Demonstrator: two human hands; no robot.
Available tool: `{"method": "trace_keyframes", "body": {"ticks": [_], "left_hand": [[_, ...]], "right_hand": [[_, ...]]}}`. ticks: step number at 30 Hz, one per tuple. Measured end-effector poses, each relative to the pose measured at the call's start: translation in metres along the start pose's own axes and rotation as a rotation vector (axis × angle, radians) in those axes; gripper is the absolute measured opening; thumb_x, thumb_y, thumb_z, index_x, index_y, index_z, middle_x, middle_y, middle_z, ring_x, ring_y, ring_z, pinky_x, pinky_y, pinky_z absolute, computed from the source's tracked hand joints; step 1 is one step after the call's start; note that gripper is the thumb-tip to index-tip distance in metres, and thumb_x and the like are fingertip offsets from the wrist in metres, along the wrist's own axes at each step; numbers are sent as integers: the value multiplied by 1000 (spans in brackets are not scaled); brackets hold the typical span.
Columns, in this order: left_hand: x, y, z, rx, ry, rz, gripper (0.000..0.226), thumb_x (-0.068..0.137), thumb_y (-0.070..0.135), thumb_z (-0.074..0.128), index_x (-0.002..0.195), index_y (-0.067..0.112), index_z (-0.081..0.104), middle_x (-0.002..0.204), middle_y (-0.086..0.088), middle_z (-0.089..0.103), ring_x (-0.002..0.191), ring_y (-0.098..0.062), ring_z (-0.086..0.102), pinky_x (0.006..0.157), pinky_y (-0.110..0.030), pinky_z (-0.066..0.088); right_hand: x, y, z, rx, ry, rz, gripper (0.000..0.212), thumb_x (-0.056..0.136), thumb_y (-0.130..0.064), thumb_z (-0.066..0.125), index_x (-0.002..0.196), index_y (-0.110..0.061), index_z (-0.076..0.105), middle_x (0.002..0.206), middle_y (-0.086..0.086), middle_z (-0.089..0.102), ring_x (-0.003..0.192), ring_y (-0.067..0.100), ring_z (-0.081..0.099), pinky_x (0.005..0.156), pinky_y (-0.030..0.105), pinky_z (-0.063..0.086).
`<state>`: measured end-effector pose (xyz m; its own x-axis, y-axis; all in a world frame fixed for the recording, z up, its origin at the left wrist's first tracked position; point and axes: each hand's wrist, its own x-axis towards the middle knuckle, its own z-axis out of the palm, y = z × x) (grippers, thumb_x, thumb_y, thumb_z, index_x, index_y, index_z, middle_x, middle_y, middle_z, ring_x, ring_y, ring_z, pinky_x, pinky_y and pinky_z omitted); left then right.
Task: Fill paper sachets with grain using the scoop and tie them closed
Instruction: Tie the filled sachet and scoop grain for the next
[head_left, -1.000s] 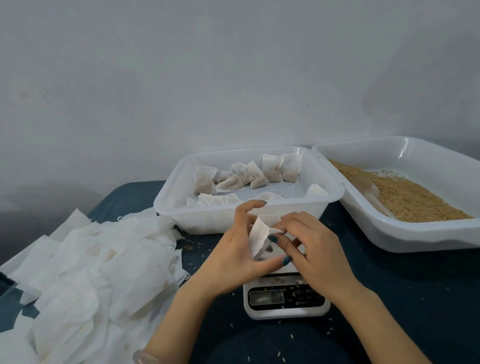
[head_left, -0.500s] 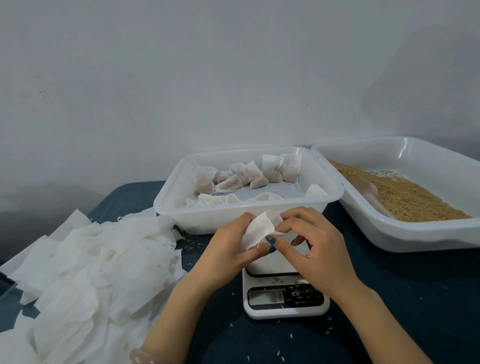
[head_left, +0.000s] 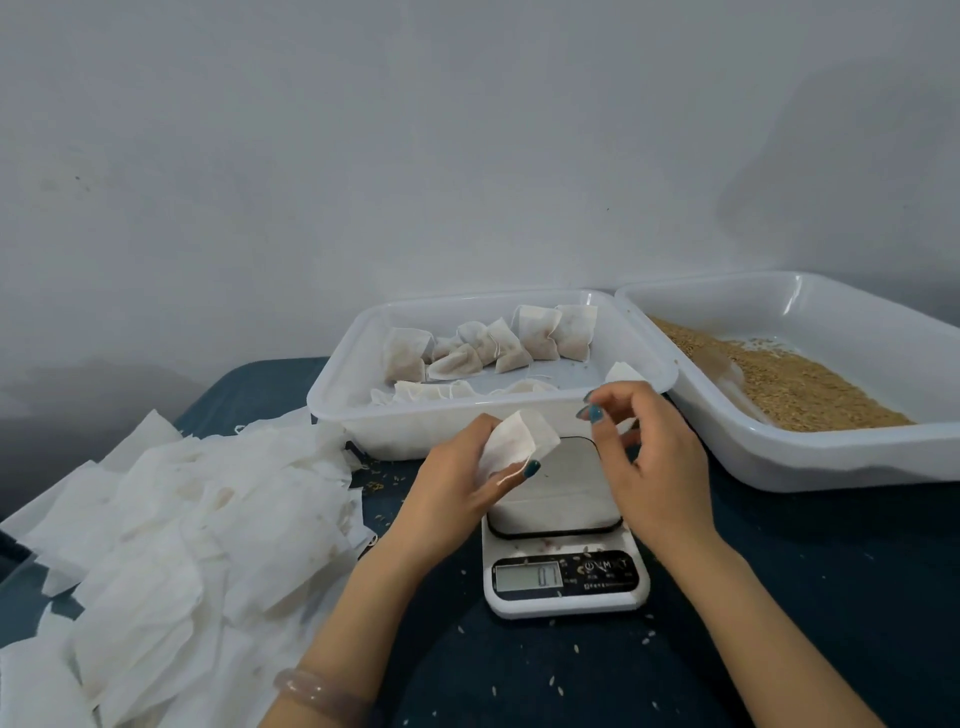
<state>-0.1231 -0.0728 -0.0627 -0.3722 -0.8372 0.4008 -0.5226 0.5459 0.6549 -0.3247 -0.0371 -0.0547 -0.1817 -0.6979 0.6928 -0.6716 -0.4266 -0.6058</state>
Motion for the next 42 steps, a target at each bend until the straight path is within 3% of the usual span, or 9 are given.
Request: {"method": "trace_keyframes", "body": {"ticks": [7,10,14,19,24,29,33,36,42], "left_hand": [[-2,-3,2,37,17,-5,21,93,45,62,104,33,49,89,17,62,81,-2,57,63,-16,38],[-2,-2,3,46,7,-4,21,93,44,62,104,36,47,90,19,61,83,-2,57,65,-22,40],[-4,-2,4,98,-12,12,23,92,44,61,107,38,45,93,22,58,85,-1,54,66,-20,39],[-4,-2,4,98,-5,26,22,92,39,62,107,36,46,96,17,59,85,-7,53,67,-24,38],[-4,-4,4,85,-4,33,21,92,44,59,107,37,46,94,20,59,87,-2,54,67,-22,40],[-5,-5,3,71,14,41,25,87,56,51,105,39,44,92,21,59,87,-1,55,65,-19,41],[-6,-6,2,78,21,41,21,88,53,53,103,43,42,92,21,59,87,-1,55,65,-20,41],[-6,-5,2,79,25,36,25,85,59,49,104,43,42,94,22,59,89,-1,55,68,-22,44],[-5,-4,3,82,19,37,24,87,54,52,105,40,44,94,18,60,86,-4,55,69,-27,44]], "right_hand": [[63,19,-41,-325,128,117,22,90,-7,52,109,-15,60,104,1,66,97,22,59,83,38,46],[93,54,-69,-531,-66,375,25,95,-13,49,118,-5,57,111,15,62,98,35,58,77,40,46],[105,83,-83,-772,-459,653,29,97,-27,55,98,2,61,80,11,57,71,26,53,67,34,41],[101,90,-79,-794,-508,650,22,97,-19,52,82,-3,56,79,11,58,70,24,54,57,32,38],[100,79,-81,-829,-523,675,24,96,-29,51,100,-6,57,98,12,61,94,33,60,93,47,50],[98,76,-82,-854,-398,628,21,97,-13,48,111,-4,61,99,12,56,87,31,54,80,39,48],[99,75,-84,-944,-369,667,29,97,-7,46,122,-2,57,119,20,48,87,33,51,75,38,45],[99,83,-82,-908,-473,643,23,100,-20,45,104,-6,63,99,12,61,86,28,57,77,37,50],[102,90,-83,-647,-468,681,38,97,-24,51,63,-8,54,62,6,56,57,21,50,54,29,34]]}}
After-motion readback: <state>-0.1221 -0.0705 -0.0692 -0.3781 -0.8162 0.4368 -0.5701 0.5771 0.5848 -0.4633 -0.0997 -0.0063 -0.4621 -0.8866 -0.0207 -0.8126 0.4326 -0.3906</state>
